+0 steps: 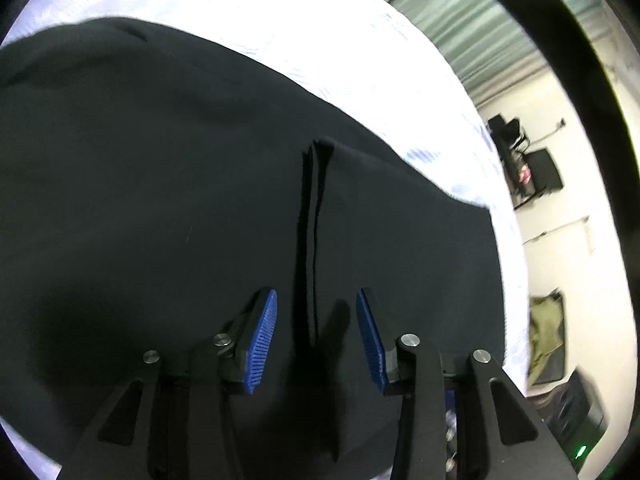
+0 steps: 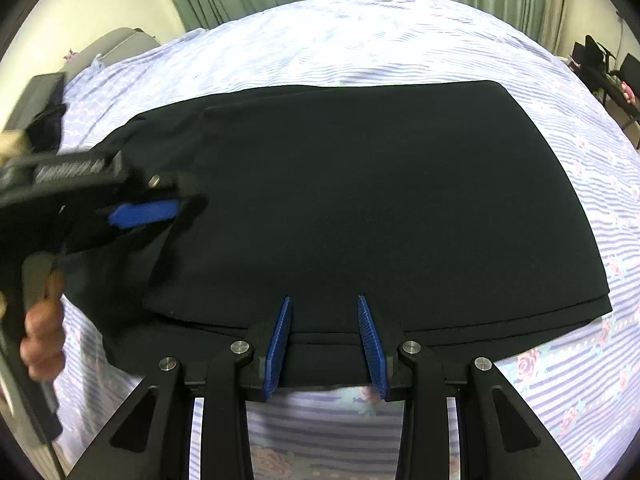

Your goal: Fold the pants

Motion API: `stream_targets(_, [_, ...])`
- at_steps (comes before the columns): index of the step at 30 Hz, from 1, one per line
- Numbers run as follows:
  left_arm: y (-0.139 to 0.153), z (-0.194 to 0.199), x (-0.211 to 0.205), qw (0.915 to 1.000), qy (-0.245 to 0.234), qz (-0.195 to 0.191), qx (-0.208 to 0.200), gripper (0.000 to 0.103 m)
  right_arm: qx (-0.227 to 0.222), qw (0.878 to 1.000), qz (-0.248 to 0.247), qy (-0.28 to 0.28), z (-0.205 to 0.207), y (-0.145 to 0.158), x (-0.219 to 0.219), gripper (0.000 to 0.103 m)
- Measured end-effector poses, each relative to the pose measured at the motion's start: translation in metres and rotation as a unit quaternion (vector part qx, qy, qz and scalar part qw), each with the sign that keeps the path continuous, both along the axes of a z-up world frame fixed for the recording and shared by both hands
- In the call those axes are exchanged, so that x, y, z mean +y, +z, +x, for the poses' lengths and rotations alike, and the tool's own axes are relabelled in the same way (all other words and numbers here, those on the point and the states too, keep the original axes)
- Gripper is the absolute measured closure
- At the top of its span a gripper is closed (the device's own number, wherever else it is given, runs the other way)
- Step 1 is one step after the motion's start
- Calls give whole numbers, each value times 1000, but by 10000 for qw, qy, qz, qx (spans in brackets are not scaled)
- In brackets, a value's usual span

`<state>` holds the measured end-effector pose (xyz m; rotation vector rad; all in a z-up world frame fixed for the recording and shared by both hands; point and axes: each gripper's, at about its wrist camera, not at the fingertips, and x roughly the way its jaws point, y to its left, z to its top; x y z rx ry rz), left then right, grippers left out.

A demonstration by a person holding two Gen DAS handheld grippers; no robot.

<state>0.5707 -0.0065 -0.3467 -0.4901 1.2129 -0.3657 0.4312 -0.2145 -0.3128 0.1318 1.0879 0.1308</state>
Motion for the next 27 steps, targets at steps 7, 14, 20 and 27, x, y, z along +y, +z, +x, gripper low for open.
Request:
stream_targets(7, [-13, 19, -10, 9996, 11, -290, 24, 83, 1, 10000, -9, -12, -3, 0, -2, 66])
stream_targets(14, [20, 18, -28, 9974, -392, -51, -595, 95, -13, 9999, 74, 76, -4, 5, 5, 67])
stream_targets(20, [30, 41, -33, 9934, -560, 400, -919, 95, -36, 9993, 223, 296, 9, 5, 19, 69])
stream_targets(27, [-1, 52, -27, 9969, -459, 430, -470, 91, -2, 9991, 197, 379, 15, 0, 19, 69])
